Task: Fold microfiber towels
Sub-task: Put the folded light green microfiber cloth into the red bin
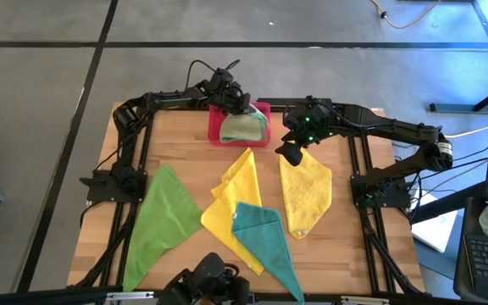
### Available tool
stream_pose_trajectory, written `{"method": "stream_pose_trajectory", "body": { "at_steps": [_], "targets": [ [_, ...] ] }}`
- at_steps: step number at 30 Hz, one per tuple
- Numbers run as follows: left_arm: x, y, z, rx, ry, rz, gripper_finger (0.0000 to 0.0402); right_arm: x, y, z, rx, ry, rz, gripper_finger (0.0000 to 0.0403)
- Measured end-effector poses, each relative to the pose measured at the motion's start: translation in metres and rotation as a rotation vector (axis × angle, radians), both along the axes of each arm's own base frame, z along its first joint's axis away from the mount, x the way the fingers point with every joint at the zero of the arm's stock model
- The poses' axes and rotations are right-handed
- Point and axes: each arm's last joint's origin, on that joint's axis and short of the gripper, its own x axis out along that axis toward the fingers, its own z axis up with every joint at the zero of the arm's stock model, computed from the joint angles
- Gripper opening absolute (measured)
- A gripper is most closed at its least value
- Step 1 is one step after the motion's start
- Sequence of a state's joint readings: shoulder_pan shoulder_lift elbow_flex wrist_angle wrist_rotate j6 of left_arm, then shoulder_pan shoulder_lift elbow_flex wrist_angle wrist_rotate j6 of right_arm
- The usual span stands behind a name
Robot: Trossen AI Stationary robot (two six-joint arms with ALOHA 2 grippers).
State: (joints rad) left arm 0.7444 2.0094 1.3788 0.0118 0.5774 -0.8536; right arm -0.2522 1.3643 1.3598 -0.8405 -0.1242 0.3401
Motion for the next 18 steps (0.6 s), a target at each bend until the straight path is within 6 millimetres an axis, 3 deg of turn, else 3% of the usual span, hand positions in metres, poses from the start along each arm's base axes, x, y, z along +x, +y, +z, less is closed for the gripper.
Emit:
{"method": "stream_pose_trajectory", "body": {
  "at_steps": [8,18],
  "targets": [
    [0.000,0.002,0.001,0.004,-0.012,0.006,0.0149,0.000,0.000,0.000,0.000,-0.001,0.000,0.0284],
    [-0.006,0.015,0.010,-0.010,-0.114,0.038,0.0157,0.000,0.000,0.000,0.000,-0.002,0.000,0.0284]
  ]
}}
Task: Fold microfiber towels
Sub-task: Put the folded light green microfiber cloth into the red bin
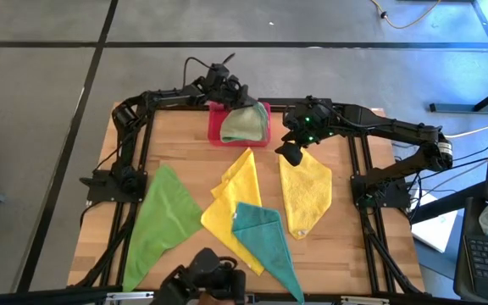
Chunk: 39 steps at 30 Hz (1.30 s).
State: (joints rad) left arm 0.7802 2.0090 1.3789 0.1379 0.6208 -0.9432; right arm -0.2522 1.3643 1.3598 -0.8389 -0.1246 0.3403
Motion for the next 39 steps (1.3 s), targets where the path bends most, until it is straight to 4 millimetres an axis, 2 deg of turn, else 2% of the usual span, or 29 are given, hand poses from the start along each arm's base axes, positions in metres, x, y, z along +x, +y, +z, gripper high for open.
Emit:
{"method": "stream_pose_trajectory", "body": {
  "at_steps": [5,12,16,20,24,29,35,39],
  "targets": [
    [0.001,0.004,0.009,0.009,-0.021,0.003,0.0157,0.000,0.000,0.000,0.000,0.000,0.000,0.0284],
    [0.001,0.020,0.041,0.074,-0.091,0.016,0.0155,0.000,0.000,0.000,0.002,0.000,-0.002,0.0284],
    [-0.009,0.031,0.059,0.083,-0.075,-0.092,0.0154,0.000,0.000,0.000,0.017,-0.001,-0.018,0.0284],
    [-0.027,0.031,0.076,0.165,0.071,-0.228,0.0154,0.000,-0.001,0.000,-0.010,0.005,-0.038,0.0284],
    [-0.046,0.017,0.107,0.305,0.291,-0.310,0.0154,-0.002,-0.013,0.000,-0.142,0.021,-0.150,0.0284],
    [-0.070,-0.011,0.150,0.472,0.494,-0.363,0.0154,0.010,-0.049,-0.010,-0.182,0.053,-0.185,0.0284],
    [-0.096,-0.052,0.197,0.583,0.549,-0.339,0.0154,0.049,-0.089,-0.023,-0.322,0.150,-0.094,0.0284],
    [-0.117,-0.081,0.231,0.652,0.521,-0.262,0.0153,0.077,-0.117,-0.032,-0.436,0.206,-0.073,0.0284]
  ]
}}
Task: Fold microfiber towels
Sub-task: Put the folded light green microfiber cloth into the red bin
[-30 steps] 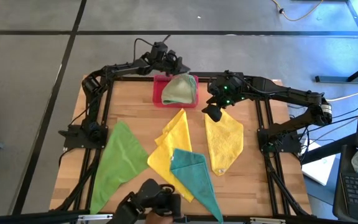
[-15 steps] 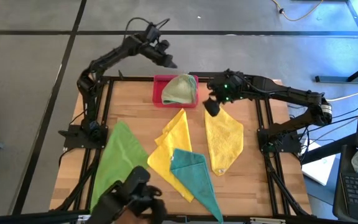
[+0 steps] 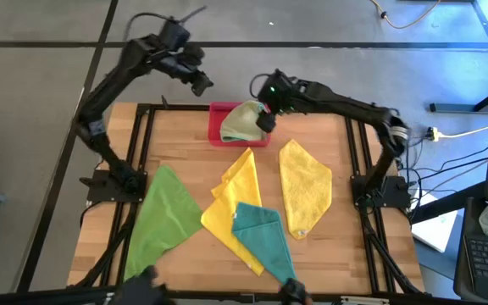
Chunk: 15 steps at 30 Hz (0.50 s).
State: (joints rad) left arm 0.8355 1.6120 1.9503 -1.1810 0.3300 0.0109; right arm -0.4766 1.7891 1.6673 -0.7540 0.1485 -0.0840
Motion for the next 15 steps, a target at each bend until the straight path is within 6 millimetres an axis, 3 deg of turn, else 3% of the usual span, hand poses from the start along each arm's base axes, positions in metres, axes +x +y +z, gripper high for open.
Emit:
{"method": "stream_pose_trajectory", "body": {
  "at_steps": [7,15],
  "targets": [
    [-0.029,-0.050,0.039,0.095,-0.066,0.062,0.0153,0.037,-0.041,-0.009,-0.052,-0.004,0.037,0.0286],
    [-0.048,-0.082,0.057,0.145,-0.127,0.075,0.0153,0.057,-0.060,-0.058,0.056,0.163,0.009,0.0322]
  ]
}}
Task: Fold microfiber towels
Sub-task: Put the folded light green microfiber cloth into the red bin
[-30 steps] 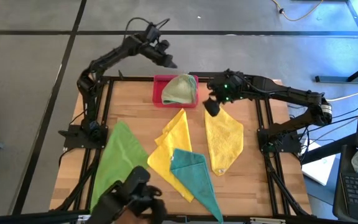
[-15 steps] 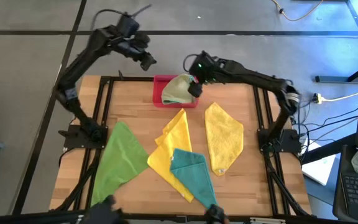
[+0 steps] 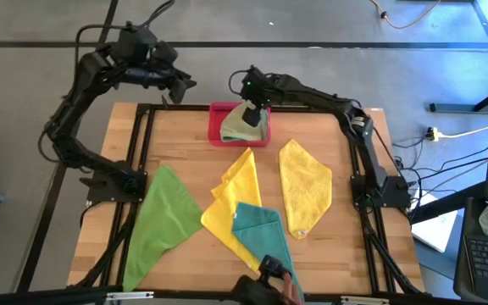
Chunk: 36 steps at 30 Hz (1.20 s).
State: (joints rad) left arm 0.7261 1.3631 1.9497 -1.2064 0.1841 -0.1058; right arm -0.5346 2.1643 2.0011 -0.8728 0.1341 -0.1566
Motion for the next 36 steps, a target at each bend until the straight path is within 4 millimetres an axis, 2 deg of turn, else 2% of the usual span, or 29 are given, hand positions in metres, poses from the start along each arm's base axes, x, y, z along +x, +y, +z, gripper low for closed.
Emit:
{"method": "stream_pose_trajectory", "body": {
  "at_steps": [5,8,14,18,21,23,27,30,36],
  "targets": [
    [-0.004,-0.008,0.000,-0.024,0.007,-0.004,0.0153,-0.002,-0.008,-0.007,-0.004,0.020,-0.081,0.0326],
    [-0.003,-0.009,-0.002,-0.028,0.027,-0.002,0.0153,-0.006,-0.011,-0.011,0.043,0.015,-0.123,0.0304],
    [0.002,-0.004,-0.012,-0.048,0.055,0.046,0.0153,-0.011,-0.015,-0.029,0.139,-0.005,-0.041,0.0198],
    [0.007,0.001,-0.025,-0.098,0.072,0.096,0.0153,-0.011,-0.017,-0.030,0.135,-0.002,0.010,0.0123],
    [0.012,0.005,-0.038,-0.119,0.100,0.131,0.0153,-0.010,-0.016,-0.027,0.175,-0.042,0.068,0.0051],
    [0.018,0.009,-0.050,-0.131,0.120,0.136,0.0153,-0.007,-0.015,-0.021,0.192,-0.080,0.129,0.0017],
    [0.026,0.015,-0.072,-0.121,0.167,0.100,0.0153,-0.001,-0.015,0.001,0.124,-0.122,0.242,0.0017],
    [0.027,0.020,-0.084,-0.084,0.226,0.091,0.0153,0.003,-0.011,0.024,0.044,-0.139,0.367,0.0010],
    [0.019,0.036,-0.078,0.067,0.242,0.064,0.0153,0.008,0.007,0.074,-0.012,-0.235,0.600,0.0011]
  ]
}}
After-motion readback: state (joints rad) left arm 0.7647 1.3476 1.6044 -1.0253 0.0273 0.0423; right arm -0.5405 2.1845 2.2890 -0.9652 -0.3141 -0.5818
